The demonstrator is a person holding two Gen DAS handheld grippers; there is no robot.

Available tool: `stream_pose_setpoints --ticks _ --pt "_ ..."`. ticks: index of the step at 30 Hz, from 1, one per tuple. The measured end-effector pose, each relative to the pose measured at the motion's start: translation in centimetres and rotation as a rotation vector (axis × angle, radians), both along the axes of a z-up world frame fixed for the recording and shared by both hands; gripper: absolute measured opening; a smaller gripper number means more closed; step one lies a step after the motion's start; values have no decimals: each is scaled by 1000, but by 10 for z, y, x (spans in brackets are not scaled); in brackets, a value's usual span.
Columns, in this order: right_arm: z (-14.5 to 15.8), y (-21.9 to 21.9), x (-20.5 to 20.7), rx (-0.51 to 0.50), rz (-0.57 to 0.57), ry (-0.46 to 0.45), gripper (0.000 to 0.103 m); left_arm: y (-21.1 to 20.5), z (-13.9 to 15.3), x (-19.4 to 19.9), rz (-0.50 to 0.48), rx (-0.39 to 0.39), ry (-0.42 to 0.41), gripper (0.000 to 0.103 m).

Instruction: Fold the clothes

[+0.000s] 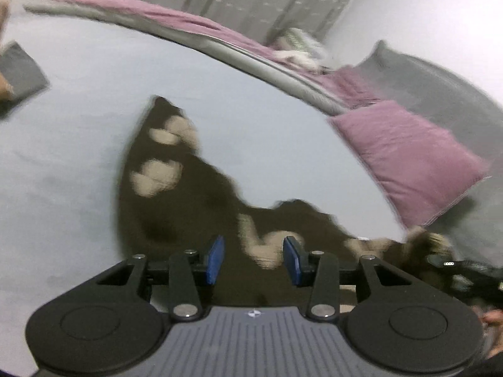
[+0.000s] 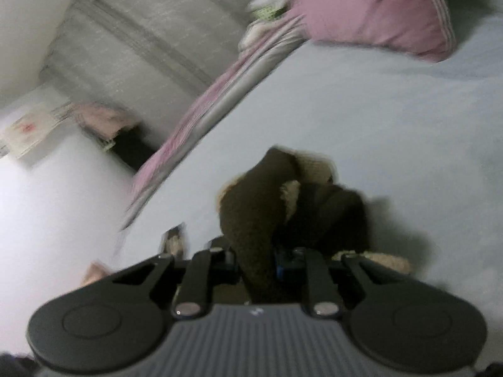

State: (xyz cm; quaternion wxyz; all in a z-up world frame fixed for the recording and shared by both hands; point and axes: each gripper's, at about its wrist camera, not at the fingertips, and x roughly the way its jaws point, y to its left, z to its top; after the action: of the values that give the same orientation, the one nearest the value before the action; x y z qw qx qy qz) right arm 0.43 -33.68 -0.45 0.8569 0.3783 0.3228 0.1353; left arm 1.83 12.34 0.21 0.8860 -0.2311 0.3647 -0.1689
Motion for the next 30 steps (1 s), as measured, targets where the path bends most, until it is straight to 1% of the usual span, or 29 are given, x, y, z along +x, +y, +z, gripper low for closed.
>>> stream_pose_setpoints --ticks 5,9,13,18,23,25,30 --pt "12 48 4 21 185 -41 17 -14 -6 7 -71 -107 28 41" --pt "13 86 9 20 312 -33 17 -19 -10 15 -98 -184 57 43" --pt "11 122 11 -5 424 -23 17 -19 -15 18 -107 -232 83 49" --pt "7 164 5 -27 553 -1 17 -19 -20 20 -127 -272 124 52" --pt "-5 202 -7 -52 661 33 17 -28 -21 20 -174 -293 139 55" --pt "-8 212 -11 -56 692 38 17 -34 -22 21 -193 -278 150 57" --pt "-14 234 -22 -68 773 45 16 -48 -29 25 -242 -224 200 58"
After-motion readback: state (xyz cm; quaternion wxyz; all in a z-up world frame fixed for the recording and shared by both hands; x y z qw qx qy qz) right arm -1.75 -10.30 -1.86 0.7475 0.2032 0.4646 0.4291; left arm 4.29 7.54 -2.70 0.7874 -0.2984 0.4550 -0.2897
